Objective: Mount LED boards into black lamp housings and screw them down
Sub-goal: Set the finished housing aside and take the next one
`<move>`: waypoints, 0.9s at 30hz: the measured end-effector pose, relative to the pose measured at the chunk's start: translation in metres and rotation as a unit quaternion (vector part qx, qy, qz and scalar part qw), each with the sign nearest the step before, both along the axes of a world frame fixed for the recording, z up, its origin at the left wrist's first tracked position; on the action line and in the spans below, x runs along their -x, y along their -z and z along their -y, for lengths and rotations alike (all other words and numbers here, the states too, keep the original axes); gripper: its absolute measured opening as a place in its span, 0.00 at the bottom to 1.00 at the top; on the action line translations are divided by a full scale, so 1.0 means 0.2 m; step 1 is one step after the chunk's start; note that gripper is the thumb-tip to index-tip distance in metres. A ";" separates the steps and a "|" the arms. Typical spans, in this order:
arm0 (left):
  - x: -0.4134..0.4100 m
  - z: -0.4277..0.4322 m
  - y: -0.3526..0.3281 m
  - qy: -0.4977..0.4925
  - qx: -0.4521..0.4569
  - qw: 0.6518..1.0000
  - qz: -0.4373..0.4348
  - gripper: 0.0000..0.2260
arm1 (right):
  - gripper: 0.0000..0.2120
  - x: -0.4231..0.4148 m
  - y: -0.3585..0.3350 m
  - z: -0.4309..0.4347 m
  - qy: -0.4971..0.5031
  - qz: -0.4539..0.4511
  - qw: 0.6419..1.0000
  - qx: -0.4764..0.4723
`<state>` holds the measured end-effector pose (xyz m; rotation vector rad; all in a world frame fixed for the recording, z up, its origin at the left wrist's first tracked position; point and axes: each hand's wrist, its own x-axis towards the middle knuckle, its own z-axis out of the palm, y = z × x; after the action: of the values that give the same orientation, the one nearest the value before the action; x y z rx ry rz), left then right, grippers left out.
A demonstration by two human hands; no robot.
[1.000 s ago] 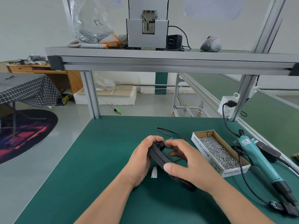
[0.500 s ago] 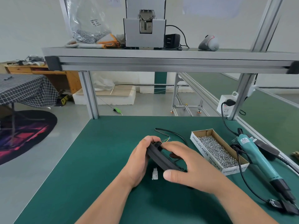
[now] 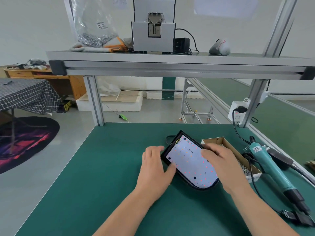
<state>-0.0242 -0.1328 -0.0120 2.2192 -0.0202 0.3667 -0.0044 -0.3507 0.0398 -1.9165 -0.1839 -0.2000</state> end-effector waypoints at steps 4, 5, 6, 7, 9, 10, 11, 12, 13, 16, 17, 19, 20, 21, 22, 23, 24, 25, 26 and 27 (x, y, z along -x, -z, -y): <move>0.02 -0.02 -0.02 -0.019 -0.037 0.999 -0.015 0.30 | 0.09 -0.03 0.05 -0.01 0.034 -0.041 0.997 -0.053; 0.02 -0.02 -0.02 -0.021 -0.029 0.999 -0.029 0.28 | 0.09 -0.03 0.06 -0.02 0.037 -0.048 0.996 -0.067; 0.02 -0.02 -0.03 -0.029 -0.016 0.999 -0.038 0.26 | 0.10 -0.03 0.08 -0.03 0.041 -0.052 0.995 -0.076; 0.02 -0.02 -0.04 -0.043 -0.010 0.998 -0.043 0.24 | 0.10 -0.03 0.10 -0.04 0.045 -0.052 0.994 -0.082; 0.02 -0.02 -0.05 -0.059 -0.061 0.995 -0.042 0.20 | 0.14 -0.05 0.14 -0.05 0.053 -0.057 0.993 -0.088; 0.03 -0.02 -0.06 -0.056 -0.092 0.993 -0.047 0.21 | 0.16 -0.05 0.16 -0.05 0.054 -0.063 0.993 -0.084; 0.03 -0.02 -0.06 -0.049 -0.110 0.991 -0.059 0.24 | 0.16 -0.06 0.17 -0.05 0.054 -0.070 0.993 -0.073; 0.04 -0.02 -0.07 -0.041 -0.119 0.990 -0.071 0.26 | 0.16 -0.06 0.18 -0.05 0.052 -0.075 0.994 -0.055; 0.04 -0.02 -0.06 -0.033 -0.126 0.989 -0.077 0.27 | 0.17 -0.07 0.19 -0.05 0.050 -0.076 0.996 -0.027; 0.02 -0.01 -0.05 -0.011 -0.154 0.984 -0.089 0.28 | 0.15 -0.07 0.20 -0.06 0.028 -0.057 0.993 0.101; 0.02 -0.01 -0.05 -0.009 -0.152 0.984 -0.092 0.27 | 0.14 -0.07 0.20 -0.06 0.019 -0.045 0.990 0.133; 0.01 -0.01 -0.05 -0.009 -0.127 0.987 -0.095 0.23 | 0.14 -0.08 0.19 -0.07 0.001 -0.023 0.983 0.180; 0.01 -0.02 -0.05 -0.005 -0.113 0.989 -0.094 0.23 | 0.13 -0.08 0.17 -0.06 -0.009 -0.021 0.978 0.207; 0.01 -0.02 -0.05 0.000 -0.102 0.990 -0.093 0.22 | 0.14 -0.08 0.16 -0.06 -0.018 -0.025 0.972 0.234; 0.00 -0.02 -0.05 0.002 -0.096 0.991 -0.092 0.21 | 0.14 -0.09 0.15 -0.04 -0.029 -0.033 0.965 0.258; 0.00 -0.02 -0.05 0.001 -0.091 0.992 -0.092 0.20 | 0.14 -0.09 0.13 -0.03 -0.042 -0.044 0.960 0.275; 0.00 -0.02 -0.05 -0.001 -0.086 0.992 -0.093 0.19 | 0.13 -0.09 0.12 -0.01 -0.059 -0.057 0.955 0.283; 0.00 -0.02 -0.05 -0.004 -0.079 0.992 -0.094 0.17 | 0.13 -0.08 0.10 0.01 -0.081 -0.073 0.952 0.286; -0.01 -0.02 -0.04 -0.009 -0.073 0.993 -0.093 0.16 | 0.14 -0.08 0.08 0.02 -0.104 -0.087 0.948 0.288; -0.01 -0.02 -0.04 -0.015 -0.070 0.993 -0.092 0.16 | 0.17 -0.07 0.07 0.03 -0.121 -0.096 0.943 0.295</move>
<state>-0.0225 -0.1288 -0.0037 2.3856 0.0907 0.1795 0.0094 -0.3576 0.0268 -2.4665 -0.3769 0.2366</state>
